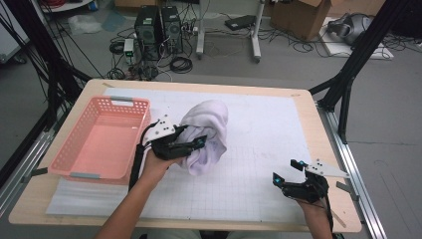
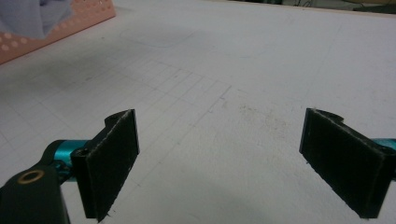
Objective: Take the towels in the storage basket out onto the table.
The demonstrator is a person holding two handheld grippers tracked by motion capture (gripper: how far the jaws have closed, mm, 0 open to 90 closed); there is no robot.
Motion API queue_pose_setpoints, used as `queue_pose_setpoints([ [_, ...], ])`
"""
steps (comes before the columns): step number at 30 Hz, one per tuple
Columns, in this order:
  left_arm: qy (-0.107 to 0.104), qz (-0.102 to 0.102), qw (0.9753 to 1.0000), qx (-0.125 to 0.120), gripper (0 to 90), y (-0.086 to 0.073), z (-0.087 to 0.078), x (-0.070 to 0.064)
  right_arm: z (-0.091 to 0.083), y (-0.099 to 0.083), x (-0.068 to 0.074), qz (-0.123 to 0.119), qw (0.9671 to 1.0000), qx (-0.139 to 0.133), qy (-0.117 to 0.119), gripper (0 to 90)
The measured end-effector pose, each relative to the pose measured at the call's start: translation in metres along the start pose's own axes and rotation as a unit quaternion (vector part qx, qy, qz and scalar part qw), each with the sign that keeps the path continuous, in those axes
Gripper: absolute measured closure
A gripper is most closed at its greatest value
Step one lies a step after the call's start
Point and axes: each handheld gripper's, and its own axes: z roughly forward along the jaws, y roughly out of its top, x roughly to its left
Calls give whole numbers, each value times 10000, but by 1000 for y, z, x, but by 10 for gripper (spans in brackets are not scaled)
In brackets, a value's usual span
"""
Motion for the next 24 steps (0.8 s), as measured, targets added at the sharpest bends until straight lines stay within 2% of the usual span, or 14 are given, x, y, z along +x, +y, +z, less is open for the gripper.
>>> queue_pose_setpoints([
  [5,116,-76,9996,250,517,-13,21,4,2,1,1,2,10000,24,0,104],
  [11,191,-153,9985,483,514,-24,34,7,1,0,-1,33,10000,13,-33,105],
  [13,227,-100,9970,732,513,-31,41,9,0,0,-2,23,10000,12,-39,105],
  [14,227,-100,9970,732,512,-31,41,9,0,0,-2,23,10000,10,-34,104],
  [15,289,-71,9953,917,510,-35,44,10,0,0,-2,40,10000,16,-37,105],
  [16,289,-71,9953,917,506,-35,44,10,1,0,-1,33,10000,21,-41,104],
  [17,426,-35,9934,1065,504,-38,48,10,1,0,-1,46,10000,31,-37,105],
  [20,525,-48,9920,1149,502,-40,50,10,1,-1,-1,27,10000,15,-43,105],
  [24,594,-191,9917,1122,398,-40,49,12,0,-1,-2,22,10000,12,-64,104],
])
